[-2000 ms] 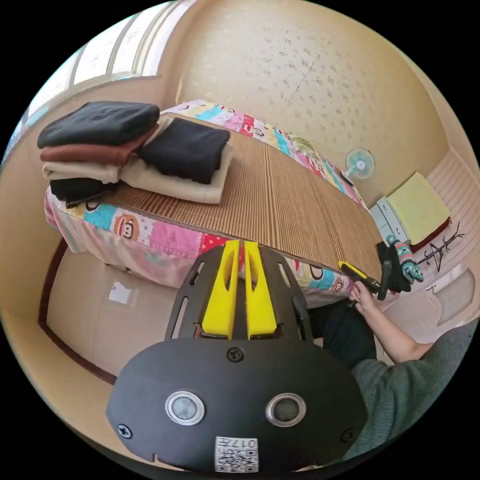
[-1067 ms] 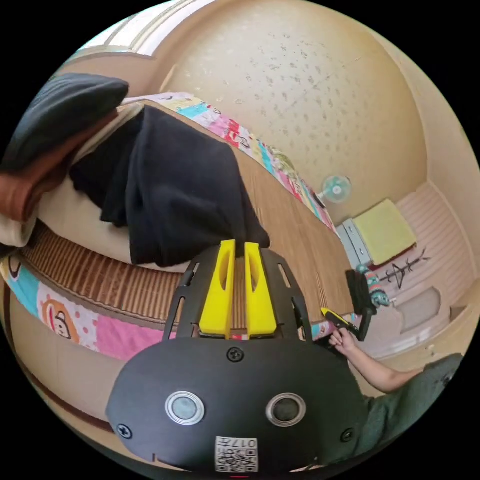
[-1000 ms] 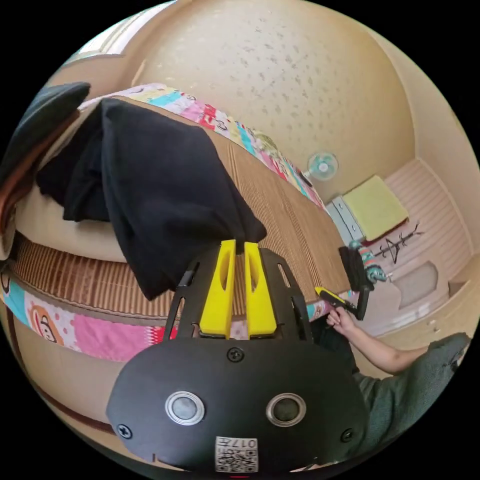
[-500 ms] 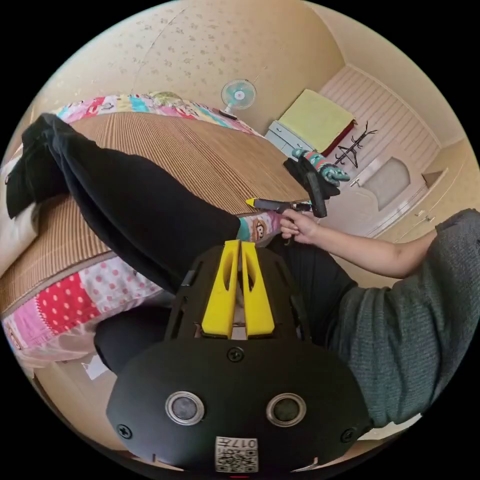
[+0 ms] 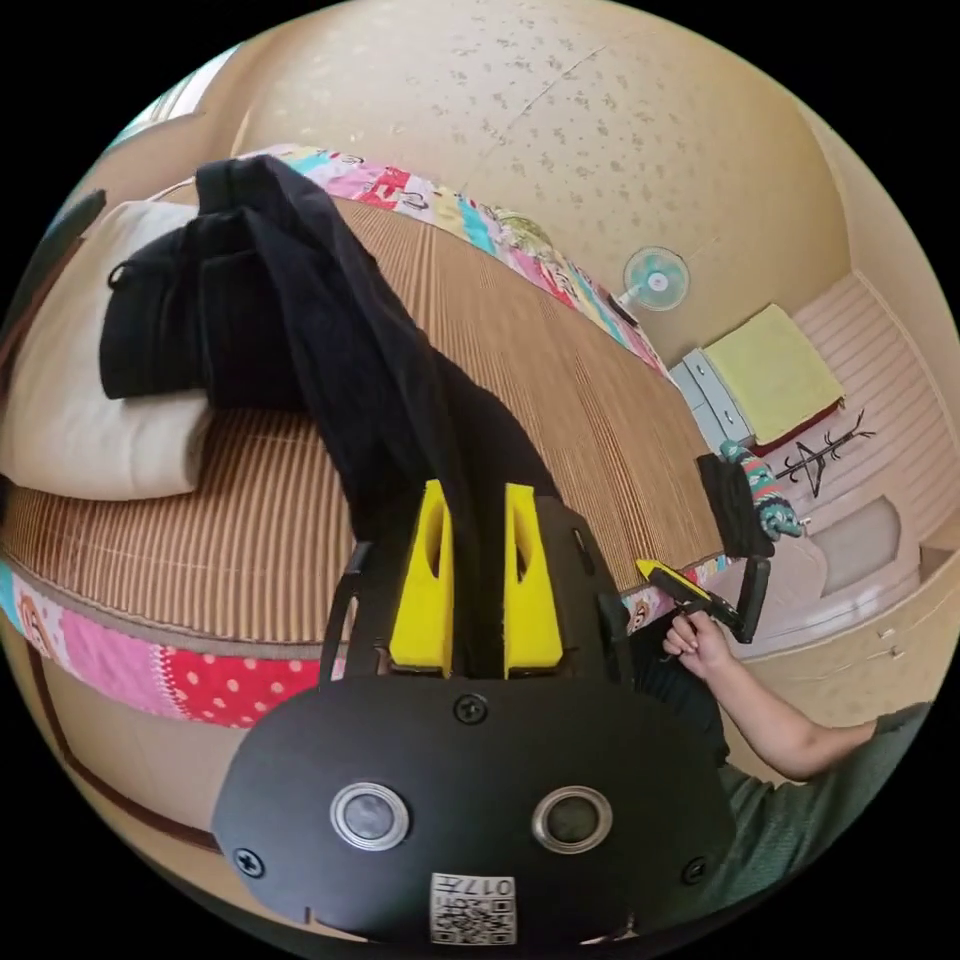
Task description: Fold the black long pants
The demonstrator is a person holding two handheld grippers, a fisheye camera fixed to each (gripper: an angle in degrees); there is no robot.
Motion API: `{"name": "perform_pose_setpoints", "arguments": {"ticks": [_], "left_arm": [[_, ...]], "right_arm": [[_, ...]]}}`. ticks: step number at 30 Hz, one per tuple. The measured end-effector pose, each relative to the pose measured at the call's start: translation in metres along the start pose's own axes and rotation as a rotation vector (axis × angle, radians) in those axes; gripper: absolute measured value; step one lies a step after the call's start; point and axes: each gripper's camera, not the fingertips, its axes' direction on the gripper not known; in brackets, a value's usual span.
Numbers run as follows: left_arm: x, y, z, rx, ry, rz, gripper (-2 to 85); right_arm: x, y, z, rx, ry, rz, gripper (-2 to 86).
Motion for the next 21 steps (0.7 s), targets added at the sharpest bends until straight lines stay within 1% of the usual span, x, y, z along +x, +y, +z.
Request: {"name": "perform_pose_setpoints", "arguments": {"ticks": [2, 4, 6, 8, 9, 11, 12, 13, 15, 17, 18, 20, 21], "left_arm": [[0.027, 0.004, 0.013, -0.042, -0.007, 0.068, 3.9], [0.059, 0.017, 0.028, -0.102, 0.009, 0.145, 1.9], [0.081, 0.033, 0.037, -0.141, 0.026, 0.213, 1.3], [0.098, 0.051, 0.043, -0.174, 0.055, 0.267, 1.1], [0.105, 0.061, 0.046, -0.190, 0.078, 0.285, 1.3], [0.109, 0.074, 0.050, -0.207, 0.095, 0.269, 2.1], [0.108, 0.081, 0.049, -0.203, 0.097, 0.238, 3.1], [0.105, 0.087, 0.044, -0.189, 0.103, 0.208, 4.2], [0.097, 0.095, 0.035, -0.179, 0.127, 0.164, 5.8], [0.090, 0.105, 0.026, -0.187, 0.153, 0.134, 6.8], [0.089, 0.113, 0.019, -0.196, 0.164, 0.143, 7.0], [0.091, 0.127, 0.009, -0.214, 0.157, 0.174, 7.0], [0.093, 0.137, 0.002, -0.228, 0.139, 0.188, 6.9]], "right_arm": [[-0.004, 0.002, -0.006, -0.048, -0.006, -0.013, 0.6], [-0.013, 0.004, -0.014, -0.093, 0.030, -0.032, 0.7], [-0.026, 0.004, -0.024, -0.081, 0.035, -0.081, 0.9], [-0.050, -0.003, -0.047, 0.037, -0.045, -0.150, 1.7], [-0.057, -0.008, -0.052, 0.061, -0.075, -0.169, 2.0], [-0.097, -0.038, -0.061, 0.085, -0.206, -0.275, 4.3], [-0.109, -0.048, -0.060, 0.068, -0.232, -0.306, 5.4], [-0.138, -0.069, -0.053, 0.010, -0.270, -0.367, 7.7], [-0.186, -0.096, -0.036, -0.093, -0.279, -0.467, 10.8], [-0.256, -0.117, -0.007, -0.179, -0.213, -0.606, 12.5], [-0.274, -0.120, 0.001, -0.194, -0.199, -0.650, 12.9], [-0.341, -0.122, 0.040, -0.266, -0.115, -0.798, 14.4], [-0.356, -0.121, 0.052, -0.285, -0.089, -0.833, 14.9]]}}
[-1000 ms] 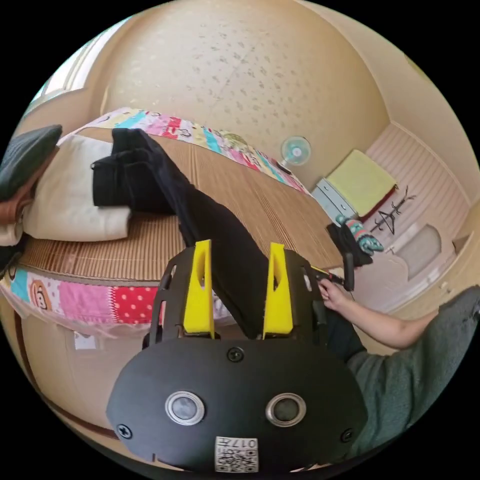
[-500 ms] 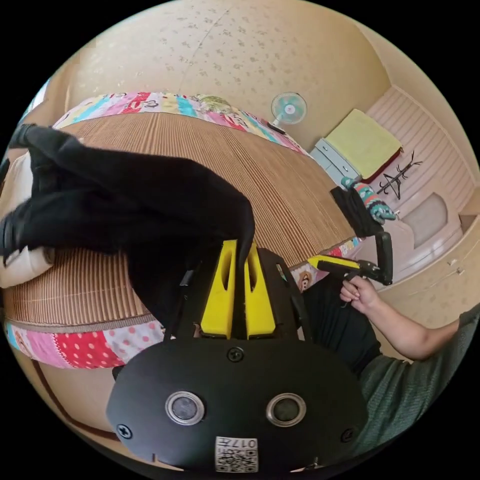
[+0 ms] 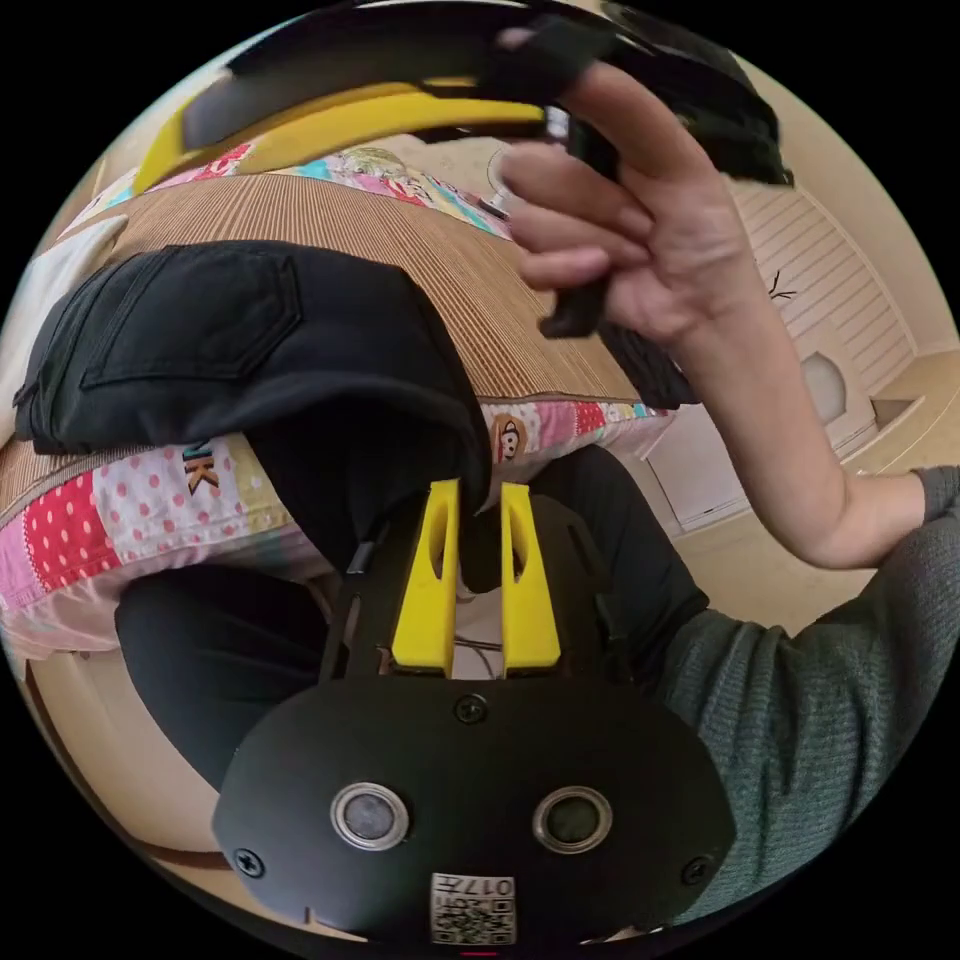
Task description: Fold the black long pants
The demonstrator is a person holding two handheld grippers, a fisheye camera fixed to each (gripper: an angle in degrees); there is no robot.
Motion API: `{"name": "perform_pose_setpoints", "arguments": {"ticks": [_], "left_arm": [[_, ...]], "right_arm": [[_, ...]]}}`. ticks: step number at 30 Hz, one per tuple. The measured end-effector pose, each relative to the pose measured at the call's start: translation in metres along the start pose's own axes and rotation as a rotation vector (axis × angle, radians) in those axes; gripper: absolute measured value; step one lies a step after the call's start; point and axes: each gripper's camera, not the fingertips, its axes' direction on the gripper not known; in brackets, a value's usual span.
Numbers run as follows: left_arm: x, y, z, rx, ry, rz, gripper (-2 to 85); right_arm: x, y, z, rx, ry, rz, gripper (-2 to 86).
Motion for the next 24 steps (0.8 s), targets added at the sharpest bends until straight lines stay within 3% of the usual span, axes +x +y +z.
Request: {"name": "perform_pose_setpoints", "arguments": {"ticks": [5, 7, 9, 11, 17, 21, 24], "left_arm": [[-0.011, 0.035, -0.026, 0.030, -0.022, -0.105, 7.1], [-0.034, 0.051, -0.048, 0.120, 0.042, -0.205, 8.5], [-0.051, 0.066, -0.068, 0.250, 0.127, -0.237, 11.0], [-0.070, 0.076, -0.084, 0.360, 0.175, -0.282, 11.2], [-0.131, 0.057, -0.108, 0.497, 0.106, -0.491, 18.2], [-0.140, 0.025, -0.101, 0.488, -0.057, -0.521, 19.7], [-0.139, 0.018, -0.087, 0.498, -0.006, -0.530, 21.9]], "right_arm": [[-0.030, -0.042, 0.146, -0.305, 0.230, -0.095, 15.9], [-0.024, -0.031, 0.148, -0.222, 0.288, -0.066, 13.6], [-0.009, -0.029, 0.125, -0.172, 0.230, 0.019, 10.8], [0.031, -0.021, 0.080, -0.101, -0.016, 0.159, 7.5], [0.142, 0.050, -0.044, 0.229, -0.592, 0.431, 5.2], [0.152, 0.105, -0.129, 0.392, -0.672, 0.356, 4.4], [0.147, 0.159, -0.189, 0.495, -0.682, 0.316, 3.9]]}}
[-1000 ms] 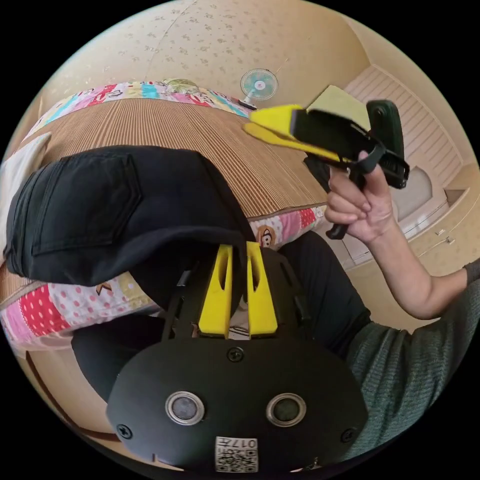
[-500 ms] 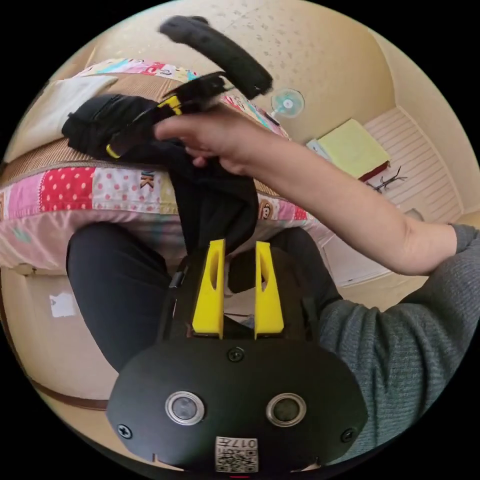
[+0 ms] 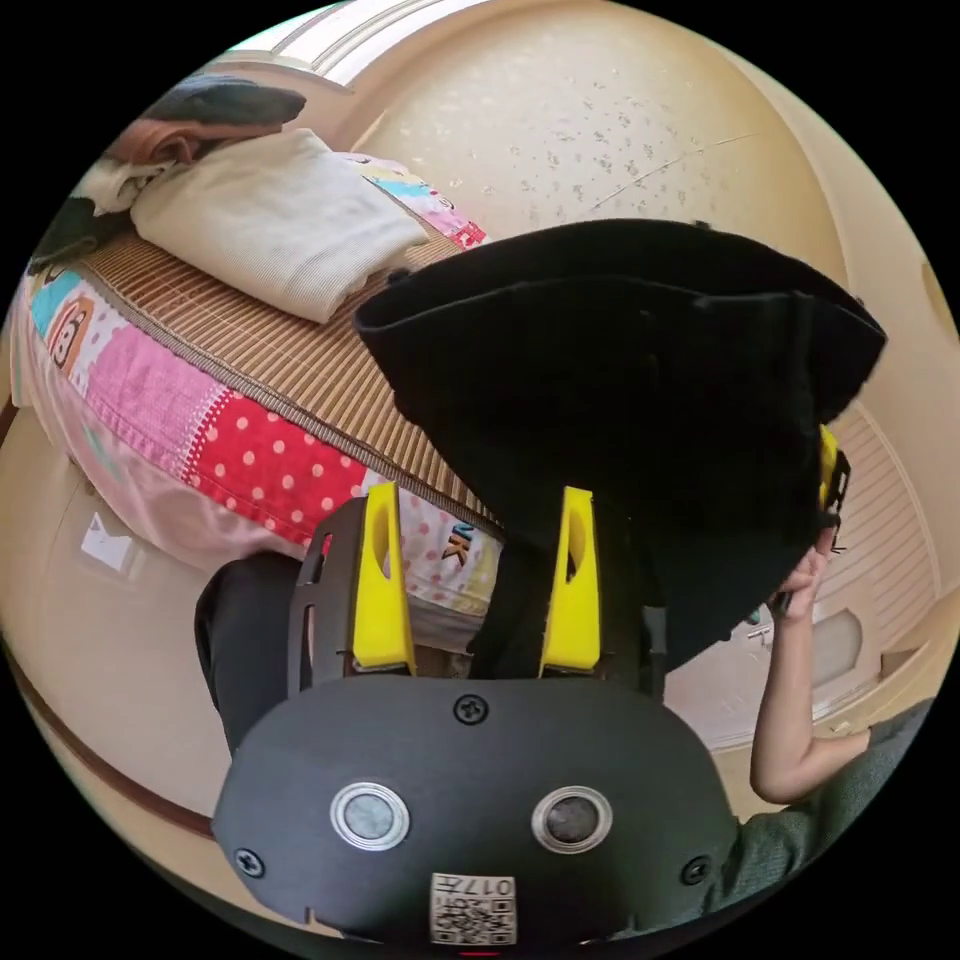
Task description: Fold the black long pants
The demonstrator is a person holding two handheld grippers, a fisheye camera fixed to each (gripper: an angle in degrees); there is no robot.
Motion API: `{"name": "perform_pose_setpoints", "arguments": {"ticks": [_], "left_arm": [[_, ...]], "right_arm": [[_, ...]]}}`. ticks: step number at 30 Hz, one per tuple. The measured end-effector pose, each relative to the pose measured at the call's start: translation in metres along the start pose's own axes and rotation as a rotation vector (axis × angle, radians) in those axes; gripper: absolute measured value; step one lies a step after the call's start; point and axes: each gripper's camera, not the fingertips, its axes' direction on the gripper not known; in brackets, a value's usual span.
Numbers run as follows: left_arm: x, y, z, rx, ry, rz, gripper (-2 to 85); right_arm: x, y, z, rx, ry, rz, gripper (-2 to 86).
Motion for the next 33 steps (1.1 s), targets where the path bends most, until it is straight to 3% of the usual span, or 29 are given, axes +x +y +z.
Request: {"name": "perform_pose_setpoints", "arguments": {"ticks": [3, 6, 10, 19, 23, 27, 30, 33], "left_arm": [[0.023, 0.005, -0.007, 0.080, 0.285, 0.191, 21.8], [0.056, -0.001, -0.007, 0.010, 0.395, 0.314, 20.3], [0.142, 0.005, -0.056, 0.043, 0.595, 0.492, 9.9], [0.349, 0.074, -0.234, 0.407, 0.474, 0.909, 7.5], [0.368, 0.102, -0.251, 0.472, 0.490, 0.918, 7.8], [0.355, 0.116, -0.214, 0.413, 0.437, 0.761, 7.8], [0.354, 0.115, -0.167, 0.362, 0.352, 0.676, 7.6], [0.350, 0.072, -0.112, 0.211, 0.346, 0.515, 7.0]], "right_arm": [[-0.041, 0.026, -0.057, 0.058, 0.002, -0.069, 3.4], [-0.070, 0.044, -0.109, 0.094, -0.024, -0.080, 3.1], [-0.112, 0.068, -0.178, 0.222, -0.052, -0.126, 2.9], [-0.224, 0.112, -0.298, 0.490, -0.056, -0.422, 3.1], [-0.283, 0.135, -0.303, 0.520, -0.004, -0.612, 4.1], [-0.286, 0.155, -0.297, 0.477, 0.091, -0.697, 4.6], [-0.237, 0.165, -0.289, 0.457, 0.067, -0.616, 3.7], [-0.147, 0.169, -0.284, 0.567, -0.070, -0.405, 3.2]]}}
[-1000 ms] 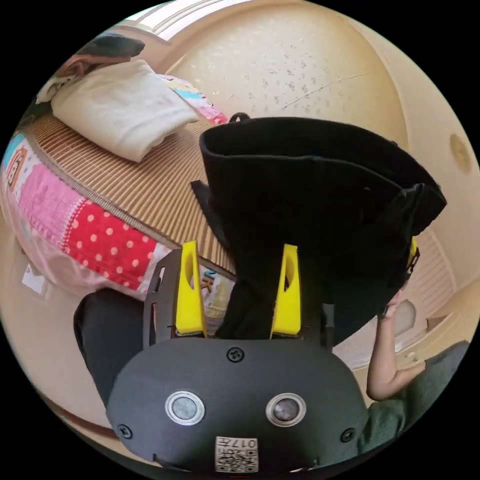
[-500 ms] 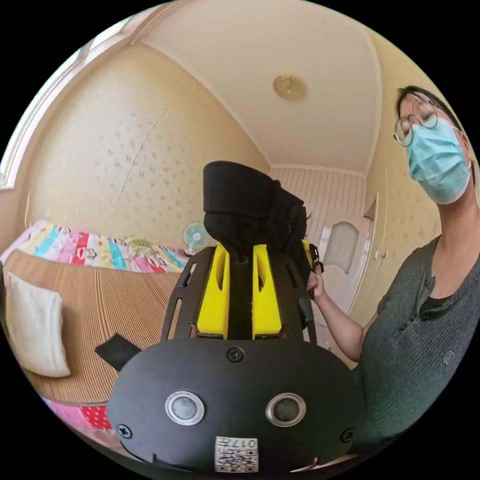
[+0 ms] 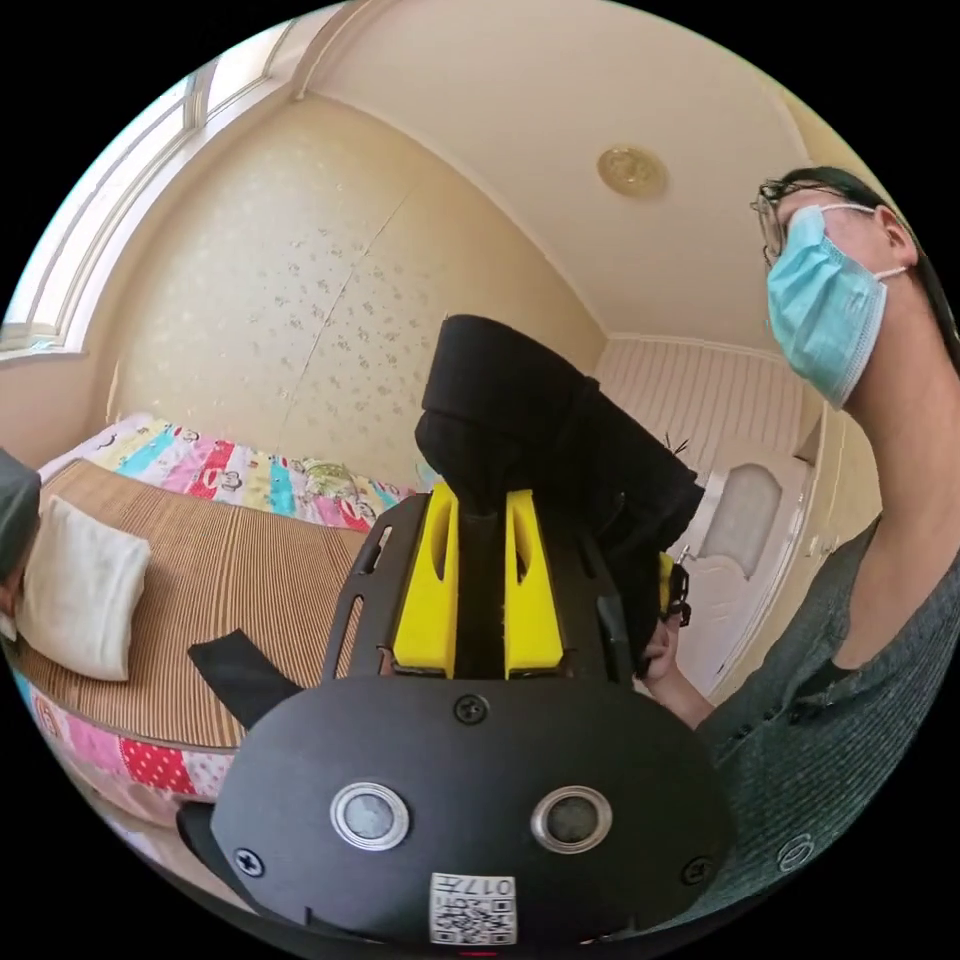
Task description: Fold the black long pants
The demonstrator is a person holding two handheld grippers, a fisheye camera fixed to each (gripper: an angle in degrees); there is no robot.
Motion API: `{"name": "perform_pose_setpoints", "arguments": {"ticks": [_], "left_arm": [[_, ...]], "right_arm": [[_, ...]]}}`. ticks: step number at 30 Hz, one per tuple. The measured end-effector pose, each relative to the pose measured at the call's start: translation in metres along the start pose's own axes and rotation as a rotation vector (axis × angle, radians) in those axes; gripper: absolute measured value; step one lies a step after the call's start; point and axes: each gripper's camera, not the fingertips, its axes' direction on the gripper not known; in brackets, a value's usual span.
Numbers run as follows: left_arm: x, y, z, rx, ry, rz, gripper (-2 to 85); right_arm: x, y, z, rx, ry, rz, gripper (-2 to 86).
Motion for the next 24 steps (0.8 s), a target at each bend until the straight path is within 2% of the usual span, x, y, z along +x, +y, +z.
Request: {"name": "perform_pose_setpoints", "arguments": {"ticks": [1, 3, 5, 7, 9, 11, 12, 13, 15, 18, 21, 22, 24], "left_arm": [[-0.017, -0.016, 0.024, -0.039, 0.012, -0.062, 6.8], [-0.034, -0.055, 0.066, -0.060, 0.008, -0.044, 6.5], [-0.048, -0.123, 0.114, -0.049, 0.006, 0.011, 6.4], [-0.084, -0.258, 0.190, -0.039, 0.060, 0.005, 6.6], [-0.128, -0.346, 0.241, -0.039, 0.123, -0.052, 8.5], [-0.178, -0.384, 0.268, 0.004, 0.118, -0.177, 10.9], [-0.208, -0.387, 0.275, 0.001, 0.082, -0.255, 11.9], [-0.232, -0.380, 0.279, -0.036, 0.061, -0.281, 12.3], [-0.260, -0.353, 0.281, -0.140, 0.038, -0.238, 14.7], [-0.300, -0.260, 0.286, -0.359, -0.078, -0.154, 16.2], [-0.344, -0.134, 0.302, -0.671, -0.068, -0.175, 16.2], [-0.355, -0.084, 0.305, -0.775, -0.057, -0.184, 16.2], [-0.362, -0.027, 0.297, -0.858, -0.119, -0.162, 16.0]], "right_arm": [[0.036, 0.008, -0.004, 0.055, 0.017, 0.093, 3.1], [0.087, -0.006, -0.005, 0.087, 0.087, 0.143, 3.1], [0.158, -0.082, 0.013, 0.082, 0.189, 0.131, 3.5], [0.218, -0.175, 0.045, 0.071, 0.265, 0.102, 4.2], [0.273, -0.279, 0.089, -0.005, 0.481, 0.062, 5.7], [0.319, -0.371, 0.139, -0.027, 0.966, 0.102, 8.0], [0.324, -0.381, 0.147, -0.006, 1.048, 0.126, 8.1], [0.328, -0.388, 0.159, 0.026, 1.077, 0.151, 8.3], [0.328, -0.377, 0.178, -0.020, 1.000, 0.140, 8.3], [0.332, -0.294, 0.200, -0.208, 0.952, 0.153, 7.9], [0.351, -0.163, 0.206, -0.443, 0.919, 0.181, 7.2], [0.364, -0.104, 0.204, -0.535, 0.916, 0.252, 7.2], [0.376, -0.018, 0.201, -0.632, 0.896, 0.358, 7.4]]}}
